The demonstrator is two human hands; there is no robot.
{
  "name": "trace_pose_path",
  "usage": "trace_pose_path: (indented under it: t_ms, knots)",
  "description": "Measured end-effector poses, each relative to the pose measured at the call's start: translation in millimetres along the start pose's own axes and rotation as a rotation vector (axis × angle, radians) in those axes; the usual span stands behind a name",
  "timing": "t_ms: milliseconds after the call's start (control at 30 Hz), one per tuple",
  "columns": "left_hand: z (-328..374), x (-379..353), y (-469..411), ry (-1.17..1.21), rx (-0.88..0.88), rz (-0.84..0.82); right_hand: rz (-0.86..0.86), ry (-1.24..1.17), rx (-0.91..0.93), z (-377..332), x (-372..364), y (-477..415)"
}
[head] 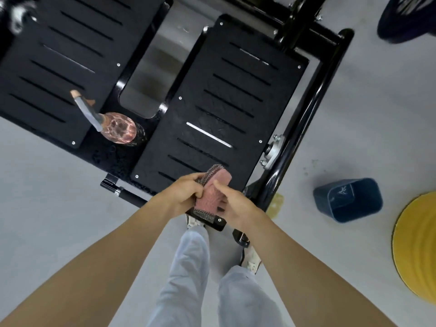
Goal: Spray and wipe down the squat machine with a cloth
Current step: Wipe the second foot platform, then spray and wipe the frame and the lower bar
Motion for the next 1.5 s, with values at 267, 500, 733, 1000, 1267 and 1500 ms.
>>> trace_pose_path:
  t_ms: [267, 500, 733, 1000, 1267, 1500]
  knots:
    - [39.1, 59.6, 41.3, 0.020, -0.059, 0.245, 0.107, -0.055, 0.153, -56.9, -45.5, -14.1]
    - [70.1, 178.0, 113.5, -0.062, -0.120, 0.860, 0.189, 0.142, 0.141, -61.2, -63.1, -23.3]
    - [108.5, 214.0, 111.2, -0.099, -0.093, 0.936, 0.271, 0.285, 0.112, -65.2, -63.8, -29.5]
    - [122.7, 246.2, 88.8, -0.105, -0.080, 0.972, 0.228, 0.231, -0.019, -55.7, -52.7, -47.0]
    - [146.6, 230.0, 76.8, -0.427, -0.083, 0.992, 0.252, 0.158, -0.061, -59.8, -27.9, -31.4]
    - [190.1, 118.3, 40.1, -0.879, -0.230, 0.718, 0.310, 0.209, 0.155, -87.7, -2.3, -9.3]
Point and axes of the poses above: each hand's wrist, its own y-axis away from the middle knuckle, its own x-axis out of the back of the hand, z = x × y, the point moved 10 cm from there along -y, towards the middle knuckle, and after that the axes turned 11 degrees about -z, right-handed, at the moved point
